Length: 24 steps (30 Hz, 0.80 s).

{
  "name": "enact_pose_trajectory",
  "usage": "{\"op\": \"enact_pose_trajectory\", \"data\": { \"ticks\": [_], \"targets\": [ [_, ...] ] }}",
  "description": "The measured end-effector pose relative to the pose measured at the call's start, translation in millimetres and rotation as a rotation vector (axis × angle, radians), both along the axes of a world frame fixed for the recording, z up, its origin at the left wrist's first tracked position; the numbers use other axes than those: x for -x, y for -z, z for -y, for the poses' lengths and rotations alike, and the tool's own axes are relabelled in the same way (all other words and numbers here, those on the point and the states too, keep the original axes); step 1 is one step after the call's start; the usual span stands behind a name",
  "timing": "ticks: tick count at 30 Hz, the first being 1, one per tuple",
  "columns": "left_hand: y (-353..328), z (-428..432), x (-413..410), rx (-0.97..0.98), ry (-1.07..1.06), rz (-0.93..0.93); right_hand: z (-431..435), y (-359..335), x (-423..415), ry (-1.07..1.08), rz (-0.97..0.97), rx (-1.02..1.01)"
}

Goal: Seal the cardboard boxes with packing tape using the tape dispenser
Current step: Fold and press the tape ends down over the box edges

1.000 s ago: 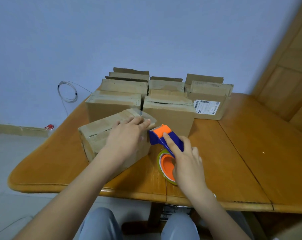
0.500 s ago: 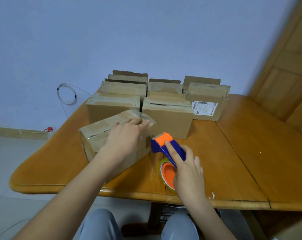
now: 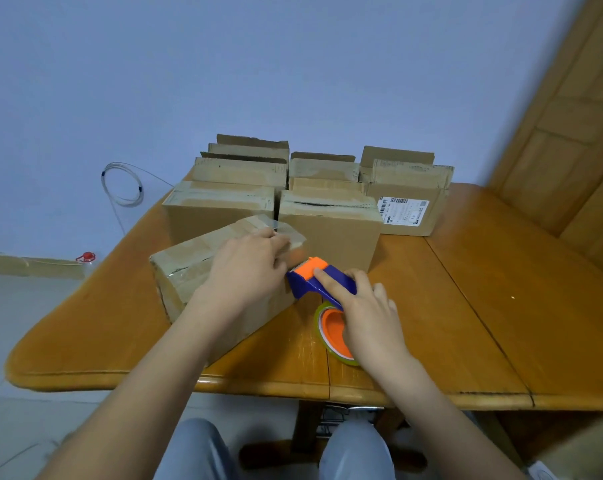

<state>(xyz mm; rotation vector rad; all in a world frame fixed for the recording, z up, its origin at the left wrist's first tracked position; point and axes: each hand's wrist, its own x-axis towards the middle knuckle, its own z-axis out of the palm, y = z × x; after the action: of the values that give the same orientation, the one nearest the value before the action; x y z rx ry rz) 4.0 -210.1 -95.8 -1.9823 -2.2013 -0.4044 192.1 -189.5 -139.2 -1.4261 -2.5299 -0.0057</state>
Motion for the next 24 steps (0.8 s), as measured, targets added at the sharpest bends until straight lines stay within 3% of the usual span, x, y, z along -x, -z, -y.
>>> {"op": "enact_pose_trajectory", "data": {
  "ticks": [10,13,18,21,24],
  "targets": [
    [3,-22,-24,-0.118,-0.229,-0.003,-15,-9,-5,-0.059,0.106,-0.107],
    [4,-22,-21,-0.122,-0.216,-0.004,-12,-3,-2,-0.169,0.260,-0.154],
    [5,-20,-19,-0.133,-0.194,-0.030,-18,-16,-28,0.012,-0.007,-0.206],
    [5,-20,-16,-0.157,-0.156,-0.025,-40,-29,-44,0.029,0.055,-0.107],
    [5,-18,-13,-0.174,-0.130,-0.038,-64,-25,-54,-0.034,-0.149,0.234]
  ]
}}
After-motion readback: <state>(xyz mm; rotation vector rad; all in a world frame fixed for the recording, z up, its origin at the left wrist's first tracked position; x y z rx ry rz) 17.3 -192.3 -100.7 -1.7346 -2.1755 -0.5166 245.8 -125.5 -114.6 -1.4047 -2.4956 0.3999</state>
